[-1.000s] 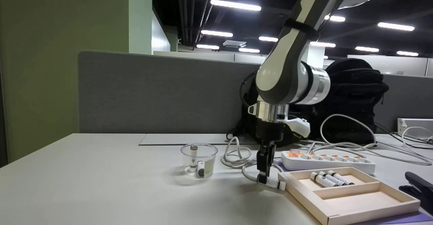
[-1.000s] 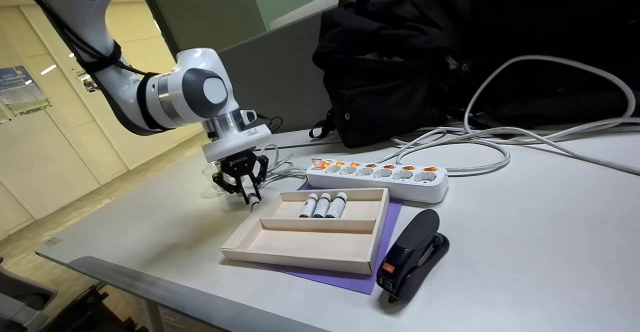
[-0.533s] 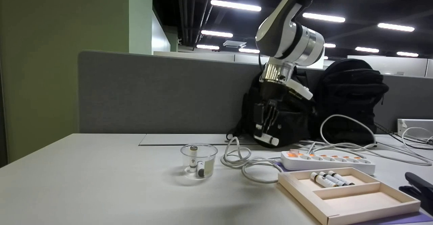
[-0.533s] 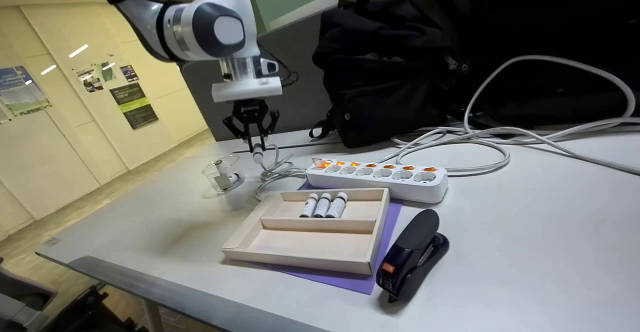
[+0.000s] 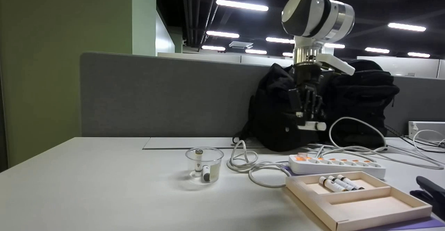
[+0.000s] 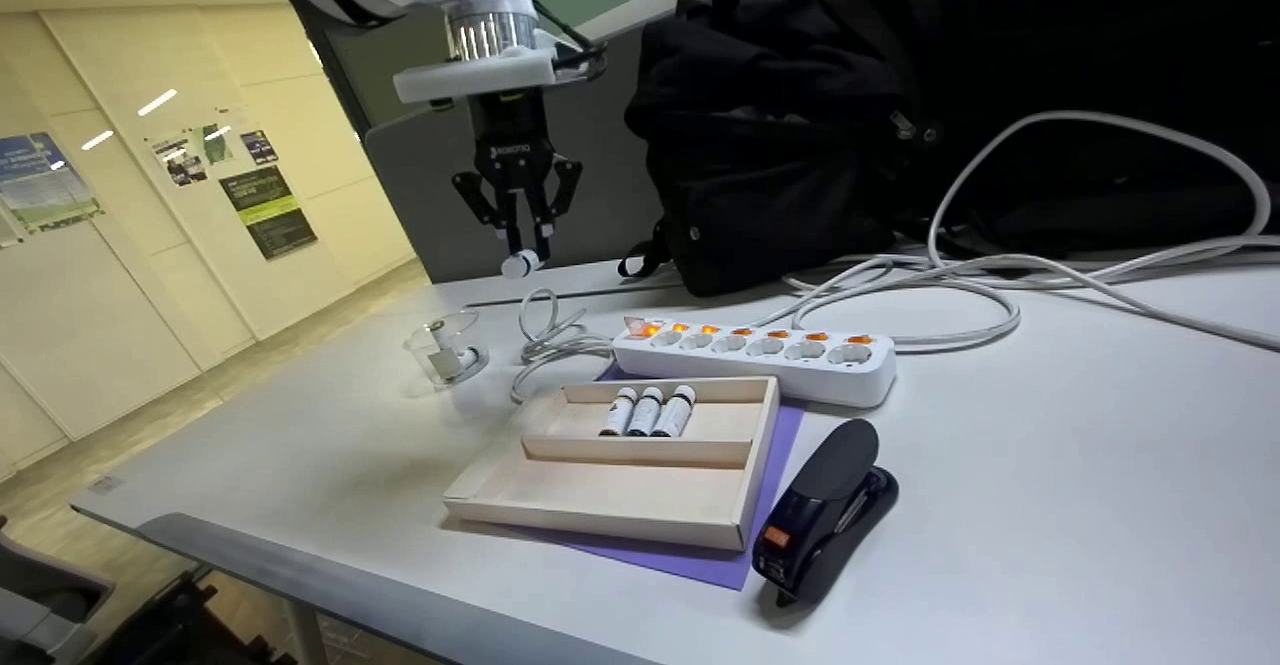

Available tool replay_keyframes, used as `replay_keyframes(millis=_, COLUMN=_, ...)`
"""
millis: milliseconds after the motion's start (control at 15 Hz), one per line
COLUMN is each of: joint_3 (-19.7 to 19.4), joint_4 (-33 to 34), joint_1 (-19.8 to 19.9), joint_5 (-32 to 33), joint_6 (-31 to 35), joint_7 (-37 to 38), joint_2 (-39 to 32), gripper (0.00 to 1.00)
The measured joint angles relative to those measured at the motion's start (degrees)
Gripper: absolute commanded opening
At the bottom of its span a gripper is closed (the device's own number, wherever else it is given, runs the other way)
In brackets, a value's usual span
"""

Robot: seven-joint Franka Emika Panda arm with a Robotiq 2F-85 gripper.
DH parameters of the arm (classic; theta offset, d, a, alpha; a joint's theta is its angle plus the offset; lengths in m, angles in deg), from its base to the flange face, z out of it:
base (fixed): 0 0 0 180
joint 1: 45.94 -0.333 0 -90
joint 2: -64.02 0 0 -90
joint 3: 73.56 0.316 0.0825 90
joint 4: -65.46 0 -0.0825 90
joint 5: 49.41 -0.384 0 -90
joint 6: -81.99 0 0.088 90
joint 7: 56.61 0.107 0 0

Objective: Move the bottle from the table to the top compartment of the box then turn off the fifth switch from the right

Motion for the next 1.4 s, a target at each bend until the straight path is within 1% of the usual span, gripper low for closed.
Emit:
replay_keyframes(millis=133, joint_3=-1.5, joint_4=-2.82, joint_1=-0.29, joint_5=-0.29, joint_6=0.41, joint_7=1.24, joint_2=0.54, gripper=0.07)
replay_keyframes(millis=267, joint_3=-2.15, joint_4=-5.45, joint_1=-0.3, joint_5=-1.62, joint_6=2.16, joint_7=1.26, joint_2=0.63, gripper=0.07)
replay_keyframes(millis=600, joint_3=-2.52, joint_4=-11.9, joint_1=-0.45, joint_5=-3.96, joint_6=10.54, joint_7=1.27, joint_2=0.62, gripper=0.07)
replay_keyframes(millis=733, joint_3=-2.73, joint_4=-13.78, joint_1=-0.4, joint_5=-5.19, joint_6=12.42, joint_7=1.27, joint_2=0.47, gripper=0.07)
replay_keyframes(millis=1000, joint_3=-3.66, joint_4=-15.8, joint_1=-0.33, joint_5=-5.95, joint_6=16.93, joint_7=1.27, joint_2=-0.18, gripper=0.07)
replay_keyframes(millis=1400, joint_3=-5.25, joint_4=-15.68, joint_1=-0.07, joint_5=-5.0, joint_6=23.22, joint_7=1.27, joint_2=-3.31, gripper=0.07)
